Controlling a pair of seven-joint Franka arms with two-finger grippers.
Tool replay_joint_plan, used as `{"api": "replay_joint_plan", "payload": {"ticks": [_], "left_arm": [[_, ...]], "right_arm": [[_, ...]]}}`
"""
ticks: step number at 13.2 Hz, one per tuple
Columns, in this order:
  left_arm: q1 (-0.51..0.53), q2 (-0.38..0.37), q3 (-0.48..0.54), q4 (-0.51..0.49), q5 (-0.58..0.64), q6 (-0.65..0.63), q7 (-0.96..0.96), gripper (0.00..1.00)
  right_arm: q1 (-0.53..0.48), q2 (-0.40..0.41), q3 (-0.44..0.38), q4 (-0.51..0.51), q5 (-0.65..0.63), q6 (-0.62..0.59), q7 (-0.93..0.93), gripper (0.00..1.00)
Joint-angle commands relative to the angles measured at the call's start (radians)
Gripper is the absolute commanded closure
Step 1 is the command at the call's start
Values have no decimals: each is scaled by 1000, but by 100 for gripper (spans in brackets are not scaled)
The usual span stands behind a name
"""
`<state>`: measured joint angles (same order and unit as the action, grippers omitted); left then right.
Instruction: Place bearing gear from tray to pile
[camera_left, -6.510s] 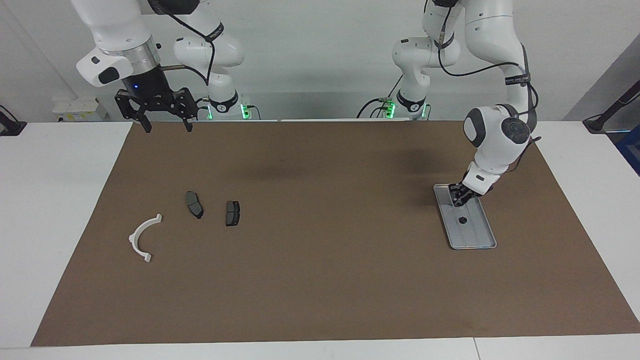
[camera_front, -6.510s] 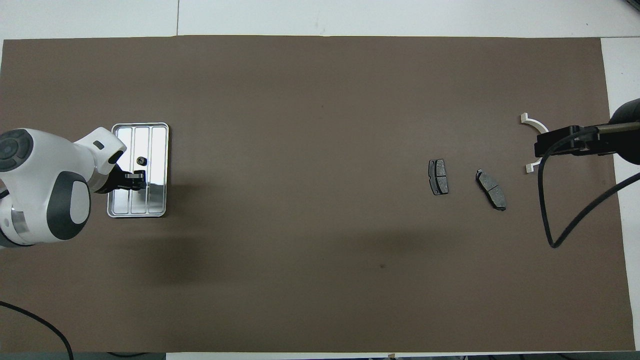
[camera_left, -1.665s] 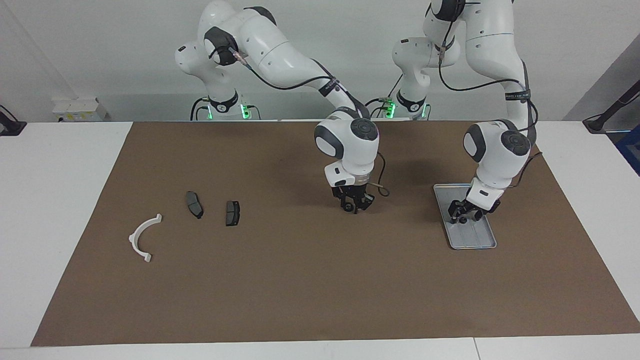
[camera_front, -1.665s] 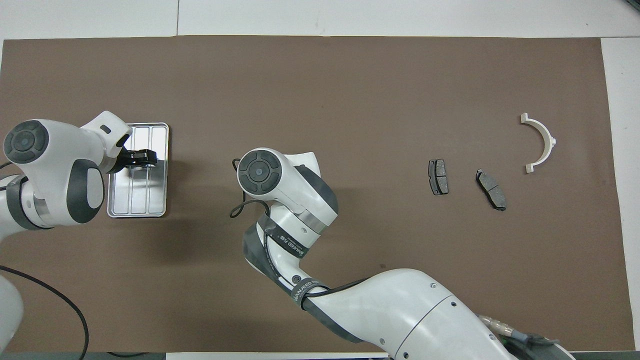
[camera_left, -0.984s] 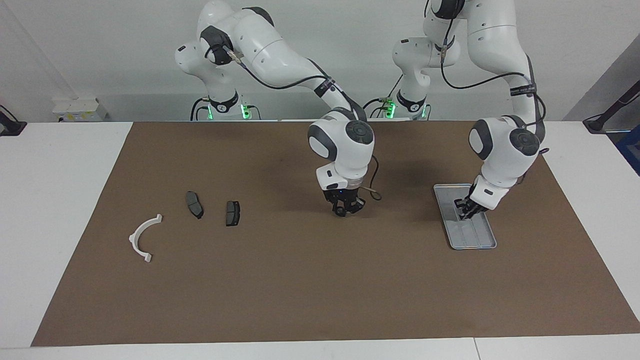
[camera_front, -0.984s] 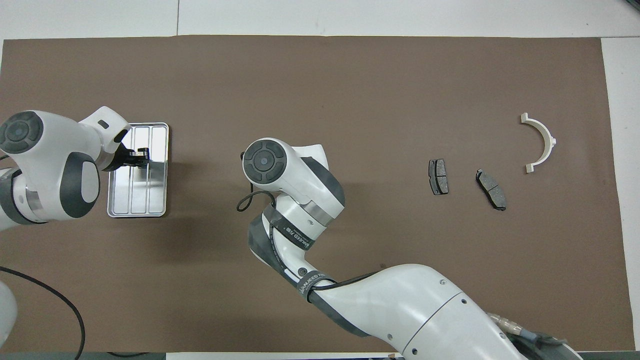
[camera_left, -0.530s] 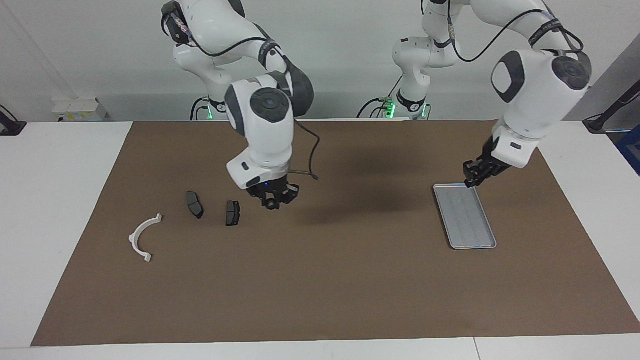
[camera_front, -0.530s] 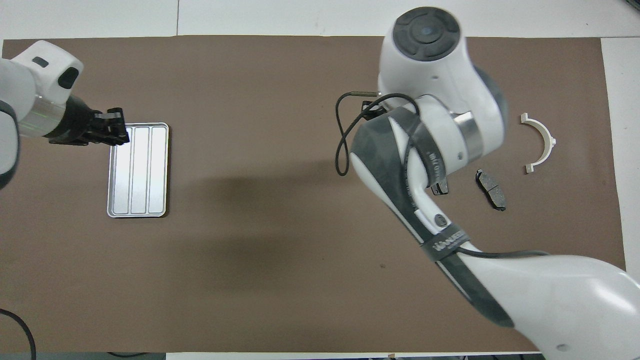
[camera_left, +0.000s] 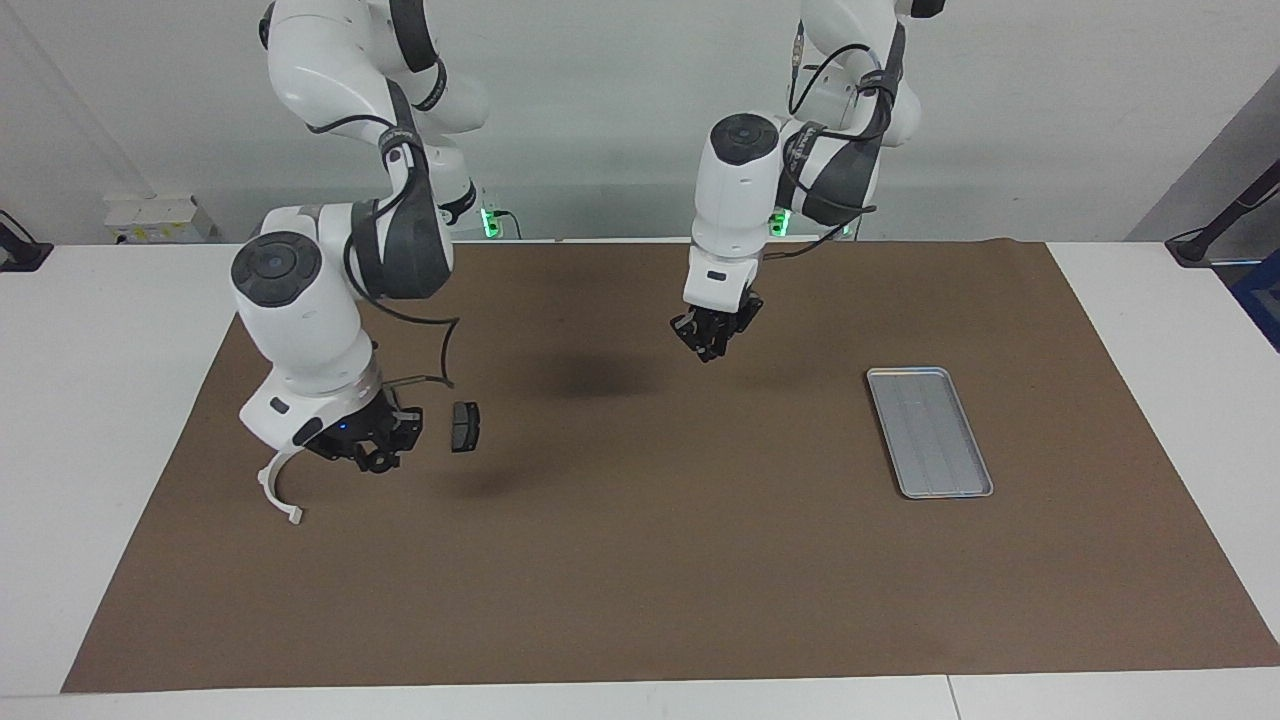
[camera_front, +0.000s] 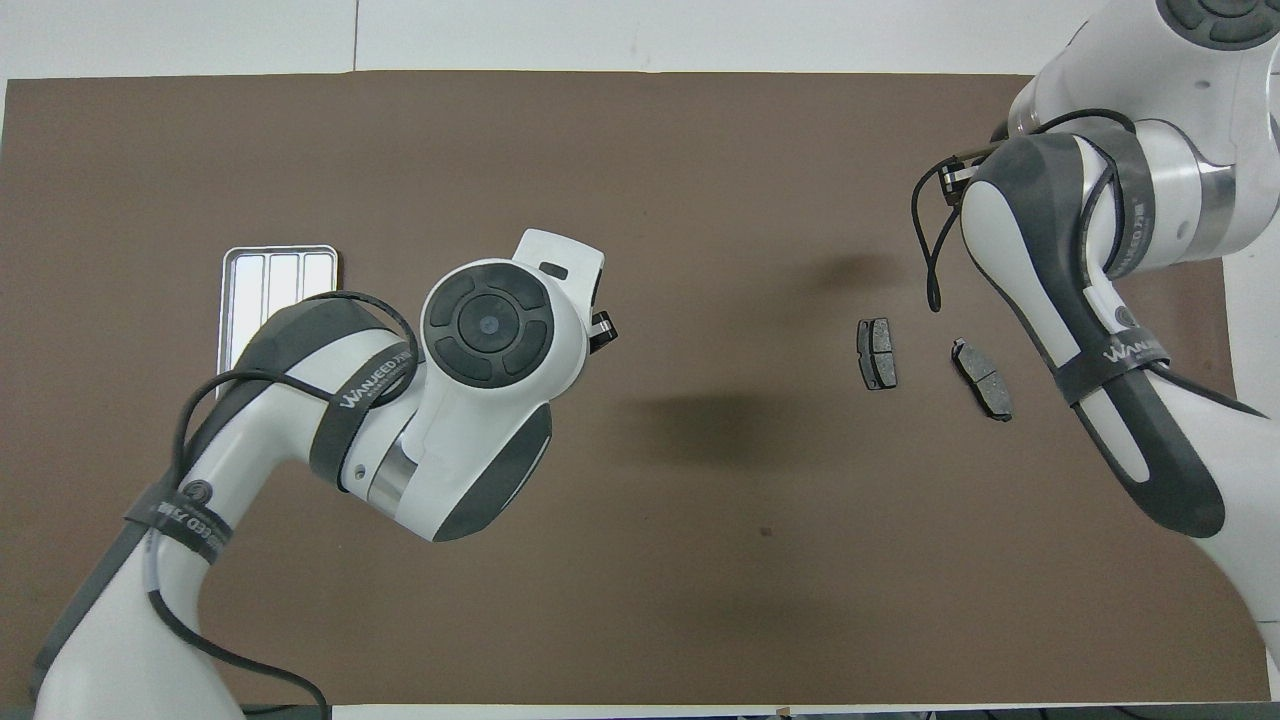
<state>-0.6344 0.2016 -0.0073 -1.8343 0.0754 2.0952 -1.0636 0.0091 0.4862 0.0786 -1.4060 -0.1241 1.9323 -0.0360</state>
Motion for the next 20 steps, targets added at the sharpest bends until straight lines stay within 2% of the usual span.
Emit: {"api": "replay_joint_plan", "payload": {"ticks": [1, 3, 5, 11, 12, 13, 14, 15, 16, 17, 20], "left_arm": [[-21, 97, 20, -28, 44, 112, -67, 100], [-28, 133, 20, -49, 44, 187, -87, 100], [-31, 136, 18, -115, 44, 296, -120, 100], [-48, 160, 20, -145, 44, 347, -127, 100], [-47, 160, 20, -145, 44, 350, -125, 84], [-45, 162, 20, -143, 44, 359, -124, 14], [-45, 162, 20, -138, 44, 350, -119, 0], [-47, 153, 23, -126, 44, 330, -112, 0], [-35, 121, 26, -94, 44, 278, -95, 0], [-15, 69, 27, -59, 44, 202, -52, 0], [128, -62, 32, 62, 44, -11, 124, 0]], "right_arm": [[-37, -3, 15, -135, 15, 172, -41, 100], [-73, 67, 16, -139, 17, 256, -76, 100], [-81, 115, 16, -140, 17, 332, -76, 100], [-87, 140, 15, -165, 18, 409, -74, 100], [-92, 140, 15, -166, 18, 409, -73, 97], [-92, 140, 15, -166, 18, 409, -70, 69], [-92, 140, 15, -168, 18, 407, -68, 32], [-90, 140, 15, -168, 18, 407, -68, 15], [-89, 135, 15, -166, 18, 402, -68, 5], [-84, 123, 15, -166, 17, 387, -68, 0], [-43, 50, 13, -159, 14, 263, -59, 0]]}}
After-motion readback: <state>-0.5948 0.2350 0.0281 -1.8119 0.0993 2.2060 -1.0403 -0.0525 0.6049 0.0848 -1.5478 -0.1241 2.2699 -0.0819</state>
